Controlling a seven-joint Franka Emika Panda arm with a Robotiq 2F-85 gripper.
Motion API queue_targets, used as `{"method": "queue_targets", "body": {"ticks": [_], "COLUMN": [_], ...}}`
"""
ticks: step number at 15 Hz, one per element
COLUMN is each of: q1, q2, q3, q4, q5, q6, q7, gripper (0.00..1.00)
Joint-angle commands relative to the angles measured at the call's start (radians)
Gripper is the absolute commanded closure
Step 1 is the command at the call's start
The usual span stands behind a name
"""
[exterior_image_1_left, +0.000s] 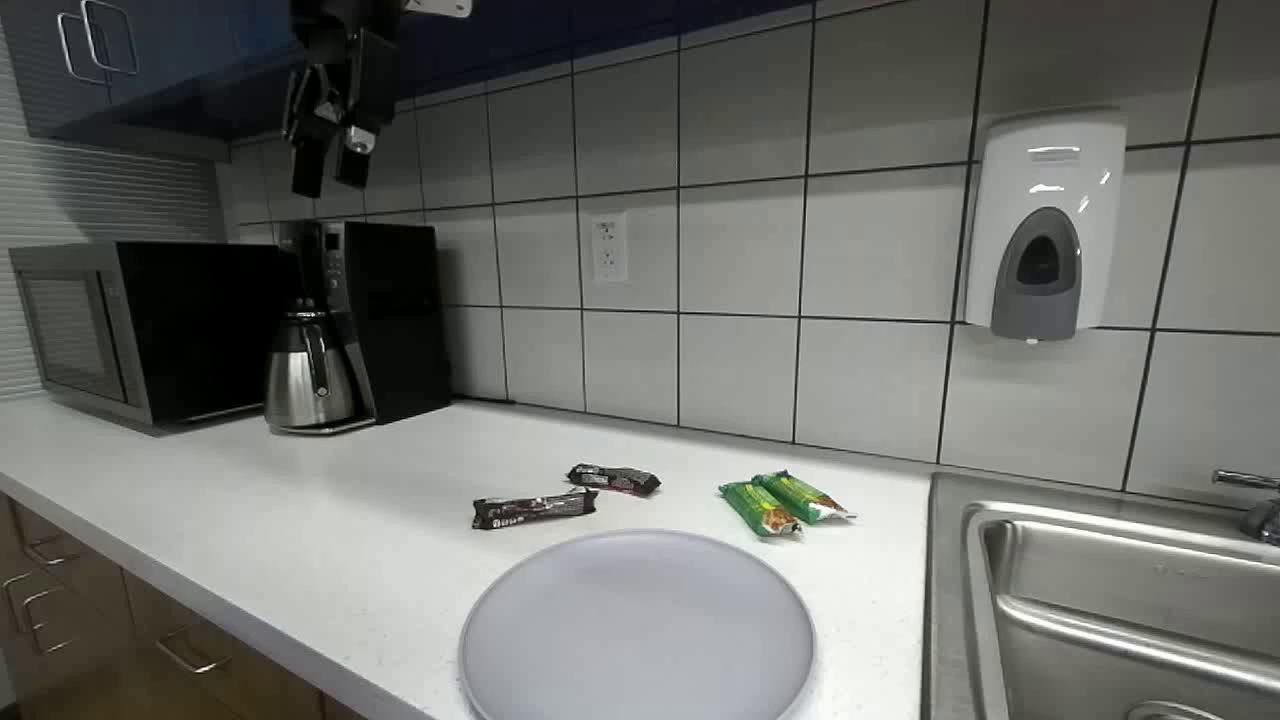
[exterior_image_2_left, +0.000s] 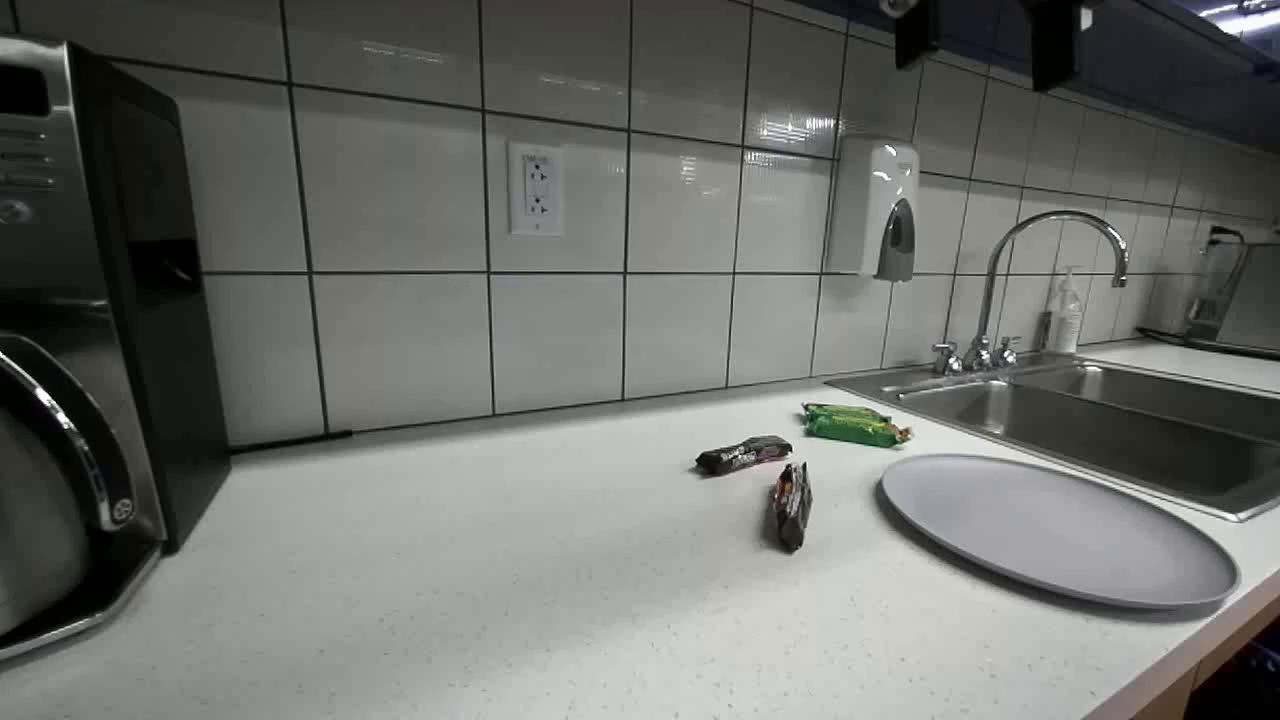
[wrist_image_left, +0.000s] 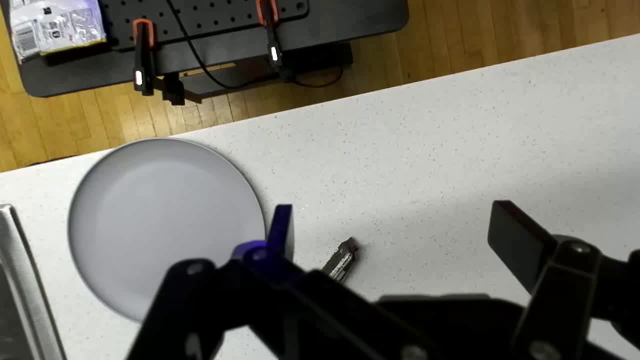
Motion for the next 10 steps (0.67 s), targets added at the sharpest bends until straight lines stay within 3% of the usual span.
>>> {"method": "queue_targets", "body": {"ticks": [1,10], "q1": [0.001,0.0], "q2": [0.001,-0.007], "q3": [-0.001,0.01], "q4": [0.002,-0.016], "q5": [-0.001,-0.023], "q6": [-0.002,0.023], "q7": [0.001,0.016], "gripper": [0.0,0.0]}}
